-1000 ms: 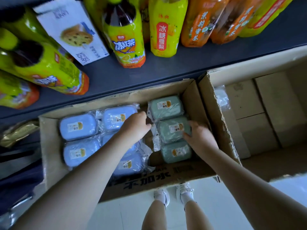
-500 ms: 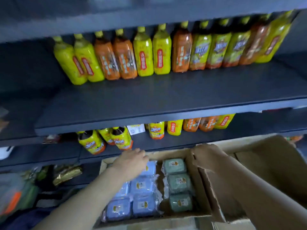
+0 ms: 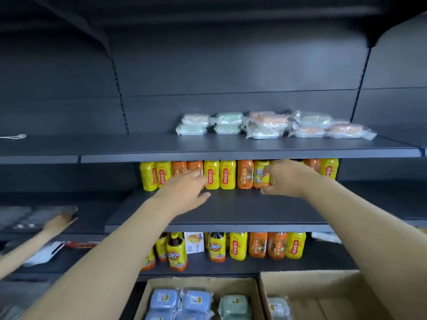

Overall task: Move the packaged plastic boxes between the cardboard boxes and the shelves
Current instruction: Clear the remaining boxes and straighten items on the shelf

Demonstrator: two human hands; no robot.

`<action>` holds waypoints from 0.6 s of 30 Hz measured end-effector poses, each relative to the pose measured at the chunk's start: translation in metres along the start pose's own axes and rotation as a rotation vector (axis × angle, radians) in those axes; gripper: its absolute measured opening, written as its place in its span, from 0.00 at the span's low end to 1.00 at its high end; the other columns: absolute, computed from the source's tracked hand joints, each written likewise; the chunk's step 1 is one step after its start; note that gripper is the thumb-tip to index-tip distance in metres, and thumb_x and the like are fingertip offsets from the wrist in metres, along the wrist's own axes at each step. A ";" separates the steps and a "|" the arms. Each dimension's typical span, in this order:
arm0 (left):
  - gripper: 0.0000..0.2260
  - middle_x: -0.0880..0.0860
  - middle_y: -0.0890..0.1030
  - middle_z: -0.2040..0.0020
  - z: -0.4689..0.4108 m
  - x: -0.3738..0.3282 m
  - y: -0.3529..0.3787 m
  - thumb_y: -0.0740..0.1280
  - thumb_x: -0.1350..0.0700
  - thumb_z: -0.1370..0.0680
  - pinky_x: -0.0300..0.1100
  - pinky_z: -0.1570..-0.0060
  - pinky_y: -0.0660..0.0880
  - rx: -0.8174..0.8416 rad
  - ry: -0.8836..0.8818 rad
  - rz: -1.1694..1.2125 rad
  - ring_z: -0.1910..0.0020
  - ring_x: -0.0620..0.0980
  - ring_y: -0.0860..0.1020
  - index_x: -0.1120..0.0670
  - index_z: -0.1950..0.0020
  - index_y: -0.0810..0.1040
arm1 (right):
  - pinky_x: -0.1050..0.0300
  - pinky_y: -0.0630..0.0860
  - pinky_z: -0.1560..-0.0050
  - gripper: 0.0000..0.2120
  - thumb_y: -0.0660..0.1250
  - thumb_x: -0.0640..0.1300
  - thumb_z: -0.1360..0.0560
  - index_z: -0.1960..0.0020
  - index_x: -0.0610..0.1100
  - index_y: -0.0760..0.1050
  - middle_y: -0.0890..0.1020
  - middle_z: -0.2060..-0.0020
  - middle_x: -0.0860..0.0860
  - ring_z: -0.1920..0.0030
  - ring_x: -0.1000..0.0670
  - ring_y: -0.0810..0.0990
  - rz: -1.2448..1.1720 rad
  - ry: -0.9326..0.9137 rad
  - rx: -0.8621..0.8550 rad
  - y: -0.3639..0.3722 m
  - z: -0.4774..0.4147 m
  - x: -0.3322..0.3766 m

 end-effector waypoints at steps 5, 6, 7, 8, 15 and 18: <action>0.14 0.51 0.74 0.43 0.002 -0.014 -0.077 0.58 0.47 0.20 0.45 0.50 0.71 -0.062 -0.026 -0.048 0.41 0.51 0.72 0.53 0.39 0.72 | 0.53 0.73 0.46 0.24 0.64 0.58 0.26 0.36 0.46 0.71 0.77 0.41 0.47 0.41 0.45 0.75 -0.001 0.016 -0.096 -0.068 0.028 -0.012; 0.14 0.52 0.74 0.43 0.001 -0.013 -0.090 0.58 0.47 0.20 0.46 0.49 0.72 -0.067 -0.022 -0.067 0.41 0.51 0.72 0.53 0.39 0.72 | 0.54 0.72 0.48 0.24 0.65 0.59 0.27 0.36 0.46 0.71 0.77 0.41 0.47 0.41 0.45 0.75 0.003 0.016 -0.123 -0.078 0.031 -0.013; 0.14 0.52 0.74 0.42 0.001 -0.013 -0.101 0.59 0.47 0.20 0.47 0.48 0.72 -0.070 -0.017 -0.085 0.40 0.52 0.72 0.53 0.39 0.72 | 0.55 0.71 0.48 0.25 0.65 0.59 0.27 0.36 0.46 0.71 0.77 0.41 0.47 0.41 0.45 0.75 0.004 0.019 -0.145 -0.086 0.033 -0.014; 0.15 0.52 0.74 0.42 -0.001 -0.013 -0.112 0.59 0.47 0.20 0.47 0.48 0.72 -0.074 -0.012 -0.099 0.40 0.52 0.72 0.53 0.38 0.72 | 0.55 0.71 0.48 0.25 0.65 0.59 0.27 0.35 0.46 0.71 0.77 0.41 0.47 0.40 0.45 0.74 0.009 0.022 -0.167 -0.094 0.035 -0.014; 0.15 0.52 0.74 0.40 -0.041 0.007 -0.150 0.58 0.47 0.20 0.45 0.47 0.71 -0.120 0.039 -0.146 0.41 0.52 0.73 0.53 0.37 0.71 | 0.53 0.72 0.41 0.25 0.63 0.57 0.25 0.32 0.47 0.69 0.75 0.36 0.49 0.36 0.46 0.72 0.001 0.084 -0.175 -0.122 0.009 -0.014; 0.15 0.52 0.73 0.39 -0.066 0.031 -0.149 0.58 0.47 0.20 0.45 0.47 0.70 -0.129 0.064 -0.130 0.41 0.52 0.73 0.52 0.37 0.71 | 0.53 0.72 0.43 0.24 0.63 0.59 0.26 0.34 0.47 0.70 0.76 0.38 0.49 0.38 0.46 0.74 -0.009 0.121 -0.179 -0.125 -0.028 -0.009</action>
Point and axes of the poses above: each hand's wrist, its own z-axis away from the middle knuckle, its own y-axis out of the palm, x = y × z, the point moved 4 cm from there along -z, towards the middle knuckle
